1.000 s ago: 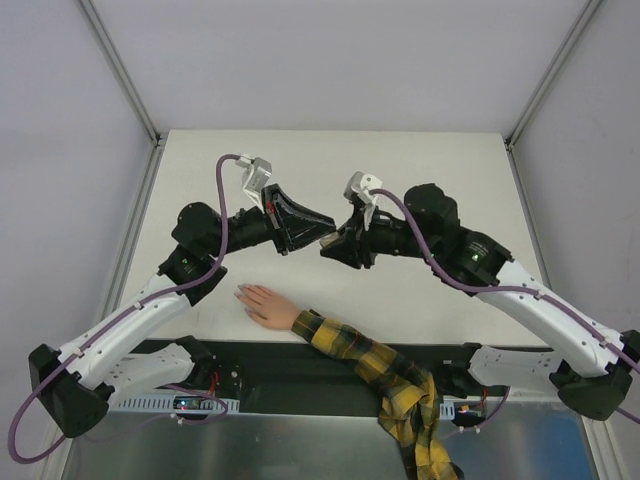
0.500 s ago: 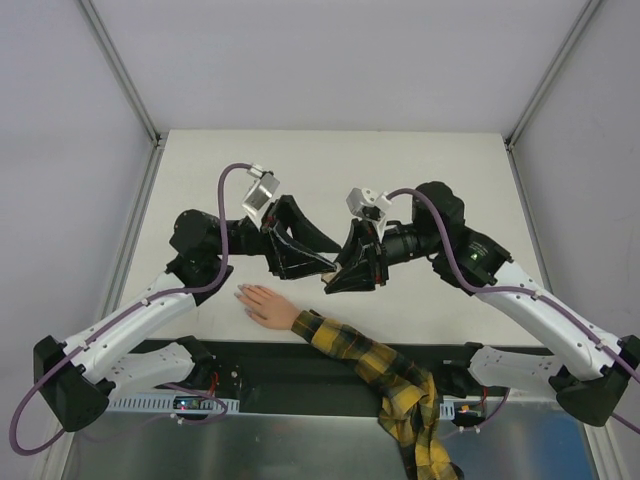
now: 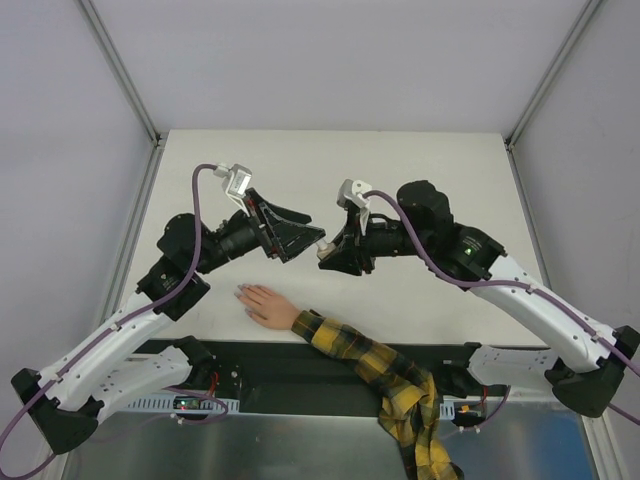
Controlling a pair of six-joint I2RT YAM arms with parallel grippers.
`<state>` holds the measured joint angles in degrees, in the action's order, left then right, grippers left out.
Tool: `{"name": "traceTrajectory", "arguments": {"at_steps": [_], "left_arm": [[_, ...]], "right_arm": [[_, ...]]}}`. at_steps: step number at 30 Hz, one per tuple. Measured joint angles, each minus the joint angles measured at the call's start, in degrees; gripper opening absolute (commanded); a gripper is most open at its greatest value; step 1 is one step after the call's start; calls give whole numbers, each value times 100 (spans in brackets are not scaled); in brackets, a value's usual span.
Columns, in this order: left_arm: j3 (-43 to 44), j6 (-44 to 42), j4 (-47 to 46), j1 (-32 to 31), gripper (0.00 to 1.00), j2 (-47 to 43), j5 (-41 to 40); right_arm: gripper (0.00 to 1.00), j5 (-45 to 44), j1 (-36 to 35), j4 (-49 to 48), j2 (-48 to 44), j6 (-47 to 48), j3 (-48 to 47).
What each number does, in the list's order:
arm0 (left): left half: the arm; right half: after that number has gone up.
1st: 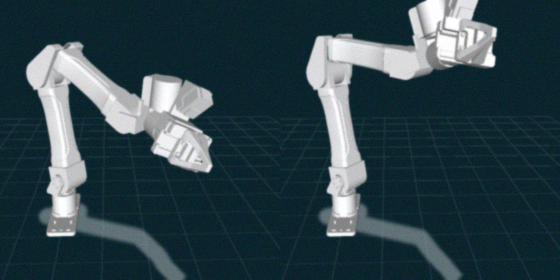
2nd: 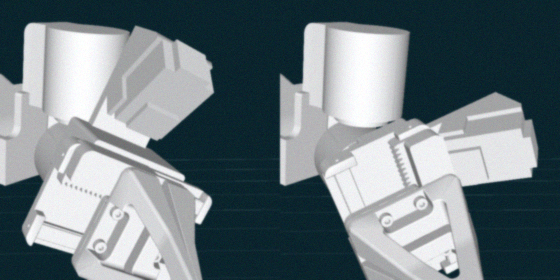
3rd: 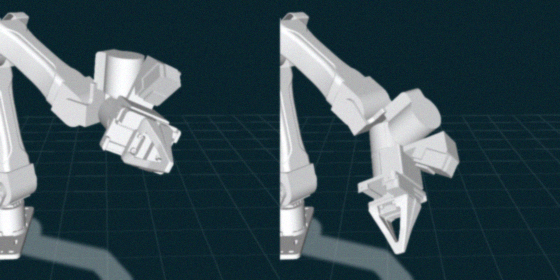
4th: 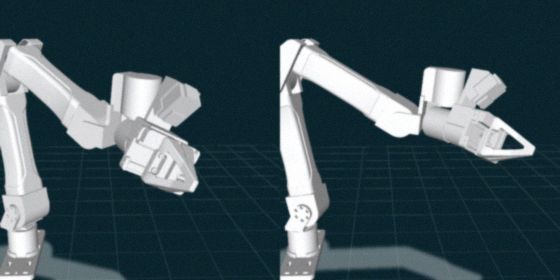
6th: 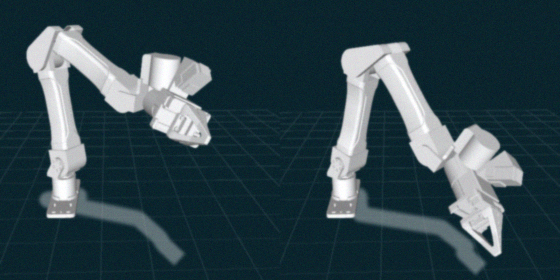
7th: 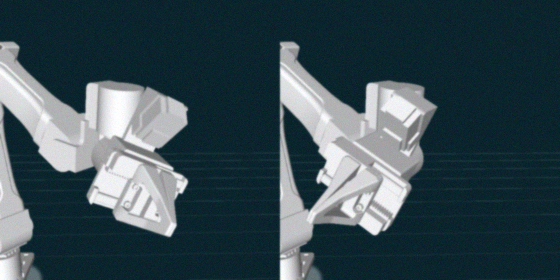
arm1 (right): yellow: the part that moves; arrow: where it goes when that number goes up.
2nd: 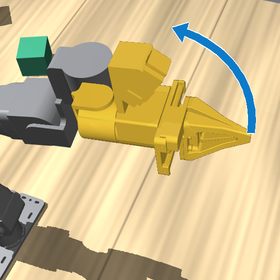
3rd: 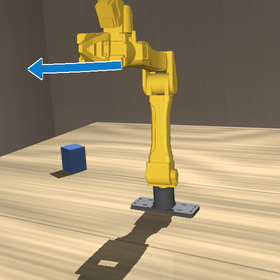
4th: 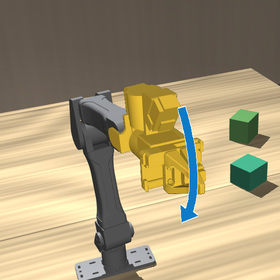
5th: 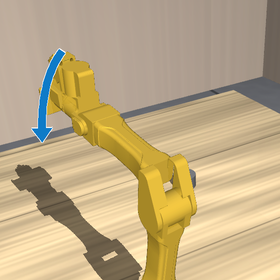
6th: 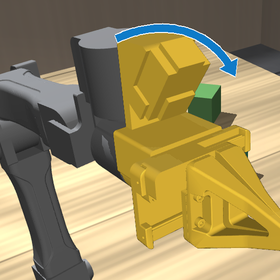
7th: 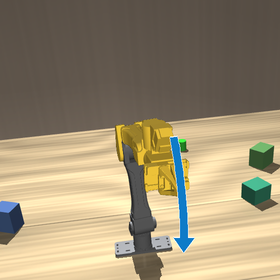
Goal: Paint the nails
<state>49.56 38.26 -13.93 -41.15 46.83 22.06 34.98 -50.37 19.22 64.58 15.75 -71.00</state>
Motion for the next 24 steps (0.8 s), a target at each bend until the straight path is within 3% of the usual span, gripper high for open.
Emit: {"name": "traceTrajectory", "arguments": {"at_steps": [5, 11, 19, 22, 24], "left_arm": [[-13, 22, 105, -2, 63, -42, -385], [-90, 109, 122, -17, 43, 7, -463], [-90, 105, 107, -170, 25, 166, -389], [-90, 76, 118, -186, 4, 234, -328], [-90, -9, 120, -192, 0, 247, -289]], "right_arm": [[0, -695, -284, 72, 155, 50, -48], [0, -1294, -472, 81, 203, 52, -162], [0, -1751, -503, 50, 380, 26, -210], [0, -1825, -507, 28, 387, 0, -210], [0, -1873, -507, 50, 385, -28, -210]]}}
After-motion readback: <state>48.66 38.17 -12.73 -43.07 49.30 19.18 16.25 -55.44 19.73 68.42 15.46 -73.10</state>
